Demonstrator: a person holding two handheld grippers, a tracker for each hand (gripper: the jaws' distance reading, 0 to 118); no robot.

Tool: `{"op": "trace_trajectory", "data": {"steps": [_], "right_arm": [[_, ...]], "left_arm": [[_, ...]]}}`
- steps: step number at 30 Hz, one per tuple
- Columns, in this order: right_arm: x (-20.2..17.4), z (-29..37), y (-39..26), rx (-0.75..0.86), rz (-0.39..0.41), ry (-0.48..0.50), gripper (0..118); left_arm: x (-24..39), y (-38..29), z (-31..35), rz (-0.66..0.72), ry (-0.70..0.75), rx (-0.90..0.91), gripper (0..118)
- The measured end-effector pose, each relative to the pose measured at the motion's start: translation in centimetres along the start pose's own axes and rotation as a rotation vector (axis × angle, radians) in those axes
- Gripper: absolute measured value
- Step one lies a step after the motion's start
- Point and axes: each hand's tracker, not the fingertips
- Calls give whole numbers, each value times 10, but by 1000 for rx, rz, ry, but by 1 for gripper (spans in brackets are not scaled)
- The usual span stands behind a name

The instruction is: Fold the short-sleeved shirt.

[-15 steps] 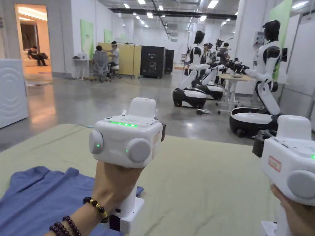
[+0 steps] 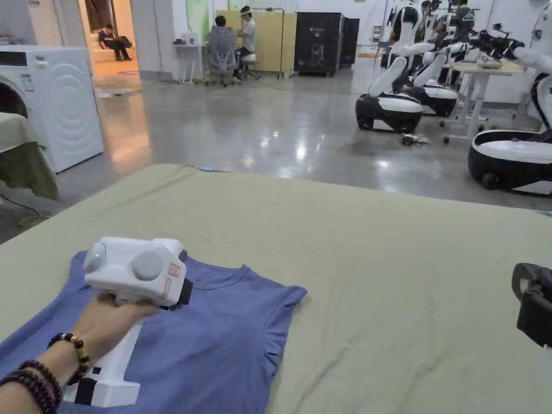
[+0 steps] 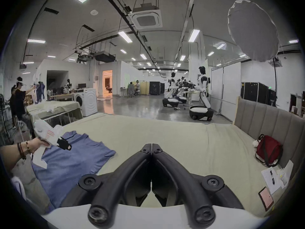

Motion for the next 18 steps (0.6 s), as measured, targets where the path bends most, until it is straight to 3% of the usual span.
{"op": "trace_trajectory", "data": {"steps": [1,2,3,4,5,9,15,16,18], "right_arm": [[0,-6,-4,-17,-5,9,2],[-5,-14,-7,-35,-8,17,2],[-6,-19,-10,-42,-4,17,2],[-8,-24,-13,-51,-5,18,2],[-10,-29,-16,-62,-2,22,2],[-15,-41,-24,-97,12,34,2],[-17,-45,-29,-117,15,35,2],[-17,-45,-29,-118,16,33,2],[-19,-47,-30,-122,35,20,2]], "left_arm": [[-2,-3,-15,-30,-9,-51,0],[-3,-6,-29,-38,-12,-95,16],[-3,-8,-38,-50,3,-122,42],[-3,-11,-46,-39,-3,-133,94],[-4,-12,-53,-35,-7,-130,118],[-5,-8,-59,-17,24,-35,116],[-1,-13,-87,14,24,-133,110],[0,-16,-85,11,41,-98,103],[4,-16,-77,-11,18,-87,77]]}}
